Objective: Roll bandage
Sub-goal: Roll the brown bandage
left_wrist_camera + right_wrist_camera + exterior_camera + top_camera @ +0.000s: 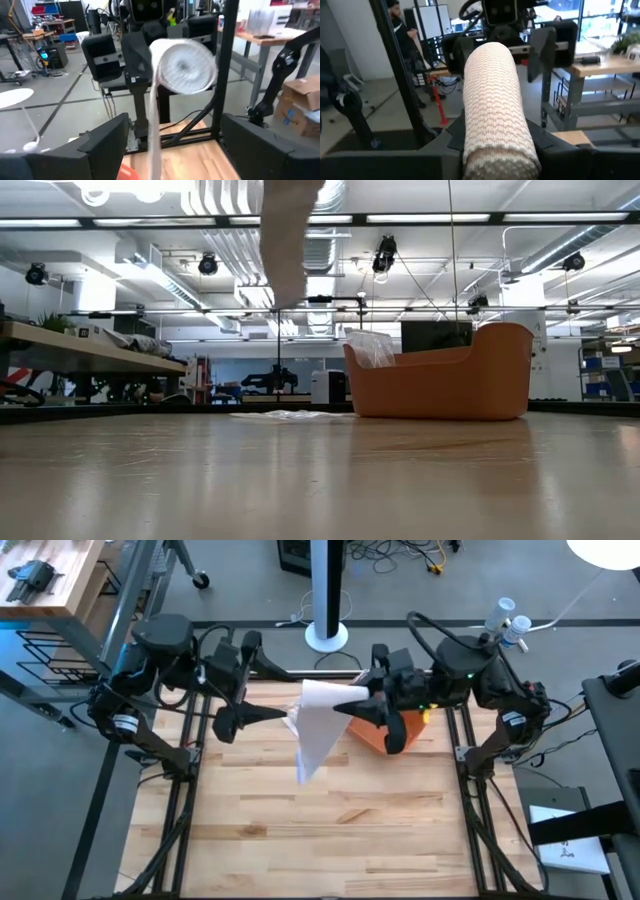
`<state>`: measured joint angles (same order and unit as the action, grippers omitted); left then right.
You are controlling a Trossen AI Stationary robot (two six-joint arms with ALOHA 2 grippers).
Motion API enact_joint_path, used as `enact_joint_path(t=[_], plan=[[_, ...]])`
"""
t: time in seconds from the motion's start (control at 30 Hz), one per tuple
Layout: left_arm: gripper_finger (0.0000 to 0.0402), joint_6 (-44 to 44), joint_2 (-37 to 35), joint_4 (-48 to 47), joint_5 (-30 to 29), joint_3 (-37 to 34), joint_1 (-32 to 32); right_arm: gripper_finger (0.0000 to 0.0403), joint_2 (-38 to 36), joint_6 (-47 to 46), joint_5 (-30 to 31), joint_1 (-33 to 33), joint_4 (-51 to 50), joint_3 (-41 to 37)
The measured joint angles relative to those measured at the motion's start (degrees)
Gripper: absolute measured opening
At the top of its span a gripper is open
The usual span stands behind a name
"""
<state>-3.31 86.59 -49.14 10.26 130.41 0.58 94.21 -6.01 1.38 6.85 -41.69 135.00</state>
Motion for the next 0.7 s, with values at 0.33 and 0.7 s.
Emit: enact_joint_path(t=[0.33,0.7], plan=[[0.0300,-1.9,3.1,8.4,2.4,0.1,0.0,0.0091,-0.9,3.1,-4.9,-0.2,-3.2,0.0],[0.0314,-1.8,2.5,11.0,2.9,-1.0,0.0,0.0091,-2.0,9.2,0.7,-0.5,-7.1,0.0]])
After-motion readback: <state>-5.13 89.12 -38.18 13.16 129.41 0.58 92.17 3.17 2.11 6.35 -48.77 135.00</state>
